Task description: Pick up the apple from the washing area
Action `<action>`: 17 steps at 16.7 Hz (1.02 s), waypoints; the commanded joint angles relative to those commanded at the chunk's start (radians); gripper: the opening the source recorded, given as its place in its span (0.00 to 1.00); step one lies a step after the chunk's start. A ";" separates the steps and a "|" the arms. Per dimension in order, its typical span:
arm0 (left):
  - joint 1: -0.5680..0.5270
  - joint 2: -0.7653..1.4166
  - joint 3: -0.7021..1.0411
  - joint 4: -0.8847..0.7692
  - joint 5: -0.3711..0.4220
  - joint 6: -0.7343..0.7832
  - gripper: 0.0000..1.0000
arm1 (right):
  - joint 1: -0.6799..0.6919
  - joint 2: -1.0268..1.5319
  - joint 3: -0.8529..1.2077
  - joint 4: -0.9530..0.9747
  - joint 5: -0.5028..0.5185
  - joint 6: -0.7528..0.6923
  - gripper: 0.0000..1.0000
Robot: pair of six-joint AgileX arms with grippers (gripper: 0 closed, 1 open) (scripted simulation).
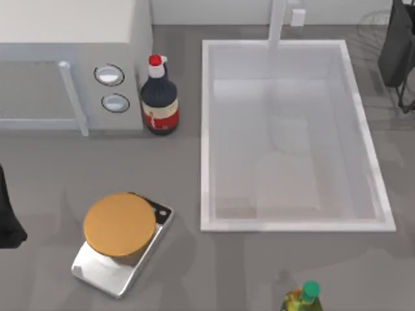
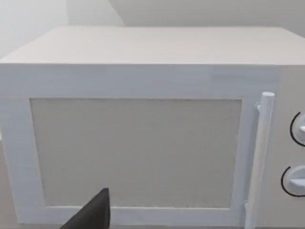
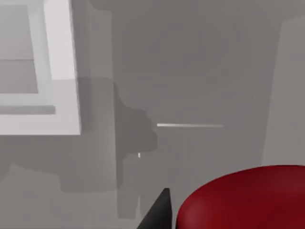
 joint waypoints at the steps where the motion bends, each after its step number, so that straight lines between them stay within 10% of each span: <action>1: 0.000 0.000 0.000 0.000 0.000 0.000 1.00 | 0.000 0.009 -0.040 0.052 0.000 0.000 0.00; 9: 0.000 0.000 0.000 0.000 0.000 0.000 1.00 | 0.000 0.033 -0.140 0.162 0.000 0.001 0.00; 17: 0.000 0.000 0.000 0.000 0.000 0.000 1.00 | 0.000 0.033 -0.140 0.162 0.000 0.001 0.60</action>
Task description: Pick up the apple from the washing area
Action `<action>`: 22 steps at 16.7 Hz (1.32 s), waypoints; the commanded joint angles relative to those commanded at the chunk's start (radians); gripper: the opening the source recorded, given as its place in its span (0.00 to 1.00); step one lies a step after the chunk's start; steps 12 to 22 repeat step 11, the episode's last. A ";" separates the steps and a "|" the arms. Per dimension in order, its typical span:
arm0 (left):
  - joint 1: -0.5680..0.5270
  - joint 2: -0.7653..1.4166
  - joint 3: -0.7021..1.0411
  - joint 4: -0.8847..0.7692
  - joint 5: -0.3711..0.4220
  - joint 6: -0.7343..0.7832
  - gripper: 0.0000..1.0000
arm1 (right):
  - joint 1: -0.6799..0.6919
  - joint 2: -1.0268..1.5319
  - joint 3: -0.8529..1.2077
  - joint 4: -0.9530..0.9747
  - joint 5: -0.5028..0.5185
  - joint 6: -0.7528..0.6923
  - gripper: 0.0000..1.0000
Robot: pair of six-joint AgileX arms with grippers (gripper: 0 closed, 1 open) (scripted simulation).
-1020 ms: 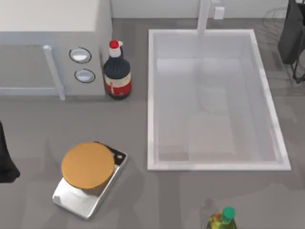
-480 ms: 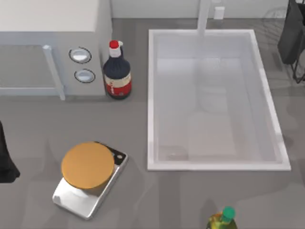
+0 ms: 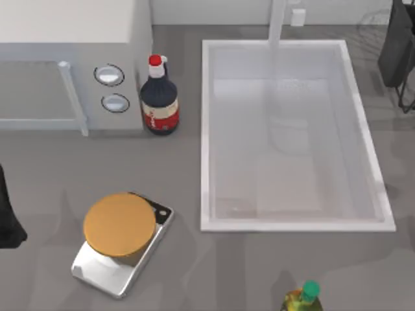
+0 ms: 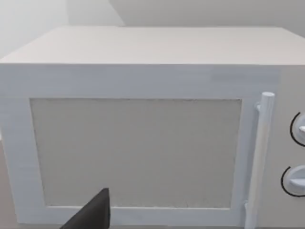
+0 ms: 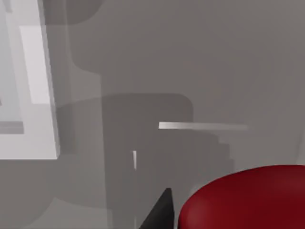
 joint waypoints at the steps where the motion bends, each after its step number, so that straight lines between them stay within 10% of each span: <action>1: 0.000 0.000 0.000 0.000 0.000 0.000 1.00 | 0.000 0.000 0.000 0.000 0.000 0.000 0.68; 6: 0.000 0.000 0.000 0.000 0.000 0.000 1.00 | 0.000 0.000 0.000 0.000 0.000 0.000 1.00; 22: 0.000 0.000 0.000 0.000 0.000 0.000 1.00 | 0.000 0.000 0.000 0.000 0.000 0.000 1.00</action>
